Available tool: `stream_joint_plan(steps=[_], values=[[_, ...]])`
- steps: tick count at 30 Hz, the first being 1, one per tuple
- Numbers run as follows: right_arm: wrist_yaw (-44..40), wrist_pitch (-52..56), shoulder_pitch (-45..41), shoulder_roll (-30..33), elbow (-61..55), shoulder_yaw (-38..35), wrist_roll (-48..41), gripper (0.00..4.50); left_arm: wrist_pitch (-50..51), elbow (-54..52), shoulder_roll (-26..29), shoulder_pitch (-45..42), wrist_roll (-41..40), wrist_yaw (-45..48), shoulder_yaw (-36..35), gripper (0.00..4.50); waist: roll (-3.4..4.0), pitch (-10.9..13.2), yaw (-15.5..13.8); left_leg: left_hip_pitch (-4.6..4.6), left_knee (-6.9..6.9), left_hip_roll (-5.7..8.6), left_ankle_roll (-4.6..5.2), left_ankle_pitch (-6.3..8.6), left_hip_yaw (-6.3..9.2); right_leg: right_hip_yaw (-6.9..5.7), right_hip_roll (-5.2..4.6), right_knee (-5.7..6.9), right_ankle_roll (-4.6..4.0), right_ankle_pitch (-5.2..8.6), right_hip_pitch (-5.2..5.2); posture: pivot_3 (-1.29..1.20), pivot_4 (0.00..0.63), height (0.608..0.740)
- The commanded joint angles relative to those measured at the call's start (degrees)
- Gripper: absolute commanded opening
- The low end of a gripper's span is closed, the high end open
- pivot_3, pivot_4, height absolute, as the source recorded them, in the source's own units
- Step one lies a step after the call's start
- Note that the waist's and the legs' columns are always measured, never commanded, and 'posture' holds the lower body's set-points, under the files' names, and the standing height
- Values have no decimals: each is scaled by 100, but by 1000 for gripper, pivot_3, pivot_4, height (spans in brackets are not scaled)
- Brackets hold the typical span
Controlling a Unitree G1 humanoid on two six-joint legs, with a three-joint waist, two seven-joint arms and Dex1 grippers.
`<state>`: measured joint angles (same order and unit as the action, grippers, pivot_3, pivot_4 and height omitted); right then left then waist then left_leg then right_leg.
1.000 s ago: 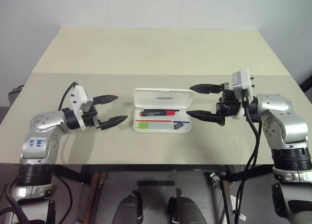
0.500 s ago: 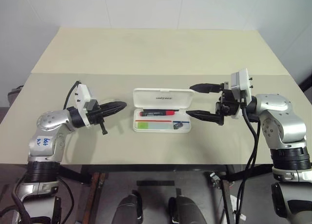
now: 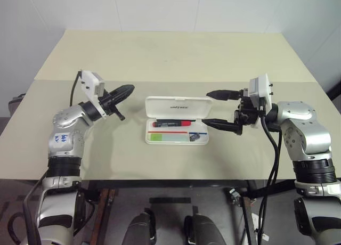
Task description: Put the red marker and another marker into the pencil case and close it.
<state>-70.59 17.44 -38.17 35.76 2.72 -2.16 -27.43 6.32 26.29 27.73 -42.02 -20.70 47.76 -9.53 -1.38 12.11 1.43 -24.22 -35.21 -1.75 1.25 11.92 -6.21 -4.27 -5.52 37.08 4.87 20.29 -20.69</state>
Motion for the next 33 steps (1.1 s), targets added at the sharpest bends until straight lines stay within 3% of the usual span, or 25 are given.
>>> stream_joint_plan(steps=[1, 8, 15, 24, 33], values=[[42, -108, -124, -8, -65, -47, -16, 4500, -218, 356, -46, -321, 87, 110, 46, 49, 0, 0, 0, 0, 0, 0, 0, 0, 0, -2, 0, 0, 0, 0, 0, 0, 150, 740], [104, -129, -142, -30, -71, -79, 20, 4500, -537, 1287, -300, -874, 369, 347, 306, 49, -1, 0, -6, -1, -4, 1, 0, 0, 0, -8, 0, 2, 0, 0, 0, 0, 150, 740], [194, -137, -97, -57, -134, -90, 14, 4500, -686, 1422, -422, -1011, 616, 687, 621, 49, -1, 0, -3, -1, -4, 1, 1, 0, -1, -9, 0, 2, 1, 0, 0, 0, 150, 740], [270, -145, -59, -61, -168, -108, -4, 4500, -772, 603, -213, -541, 625, 1610, 953, 49, -1, 0, 3, -1, -4, 0, 1, 0, -2, -7, 0, 2, 1, 0, -1, 0, 150, 740], [305, -159, -77, -74, -132, -75, 0, 4500, -636, -308, 406, 82, 853, 2503, 1512, 49, -1, 0, 2, 0, -5, -1, 2, -1, -2, -1, -2, 4, 1, 0, -1, 0, 150, 740]])
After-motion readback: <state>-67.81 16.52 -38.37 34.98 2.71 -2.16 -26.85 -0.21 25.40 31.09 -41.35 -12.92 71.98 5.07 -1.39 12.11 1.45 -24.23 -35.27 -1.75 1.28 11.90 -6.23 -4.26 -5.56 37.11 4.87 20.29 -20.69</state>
